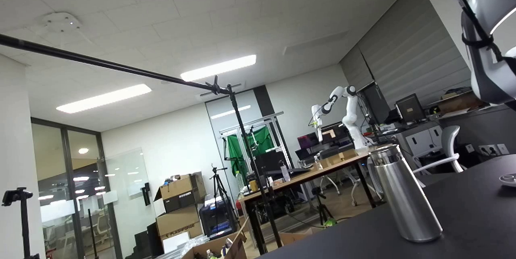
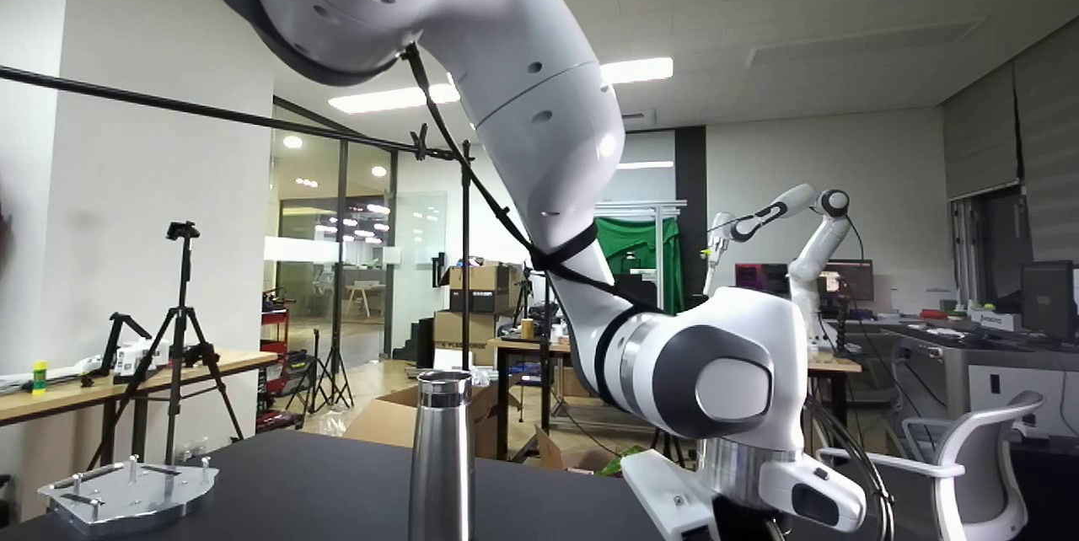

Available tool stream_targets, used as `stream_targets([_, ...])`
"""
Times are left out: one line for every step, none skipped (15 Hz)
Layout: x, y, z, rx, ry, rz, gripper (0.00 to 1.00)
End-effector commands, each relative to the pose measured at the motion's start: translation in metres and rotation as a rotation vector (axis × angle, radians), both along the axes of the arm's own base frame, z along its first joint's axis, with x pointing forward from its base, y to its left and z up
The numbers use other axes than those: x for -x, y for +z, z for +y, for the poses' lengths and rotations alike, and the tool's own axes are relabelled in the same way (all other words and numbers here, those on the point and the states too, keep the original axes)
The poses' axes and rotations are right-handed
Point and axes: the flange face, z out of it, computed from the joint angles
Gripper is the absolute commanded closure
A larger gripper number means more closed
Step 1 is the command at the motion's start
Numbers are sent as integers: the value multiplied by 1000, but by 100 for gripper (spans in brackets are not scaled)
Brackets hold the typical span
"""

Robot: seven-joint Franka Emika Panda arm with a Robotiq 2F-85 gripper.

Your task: Put the blue brush on the table in the flask, move the brush up and down four times, remove the brush and put it on the table

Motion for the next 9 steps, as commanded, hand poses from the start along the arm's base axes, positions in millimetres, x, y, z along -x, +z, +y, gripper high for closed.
stream_targets([-2, -8, 3, 12, -9, 7, 32])
stream_targets([-2, -9, 4, 14, -9, 7, 40])
stream_targets([-2, -10, 5, 15, -10, 9, 47])
stream_targets([-2, -11, 6, 17, -9, 9, 54])
stream_targets([-2, -11, 7, 19, -8, 9, 62])
stream_targets([-2, -11, 8, 22, -7, 9, 68])
stream_targets([-3, -10, 9, 24, -6, 8, 75])
stream_targets([-4, -10, 10, 28, -5, 7, 81])
stream_targets([-5, -9, 11, 31, -5, 6, 89])
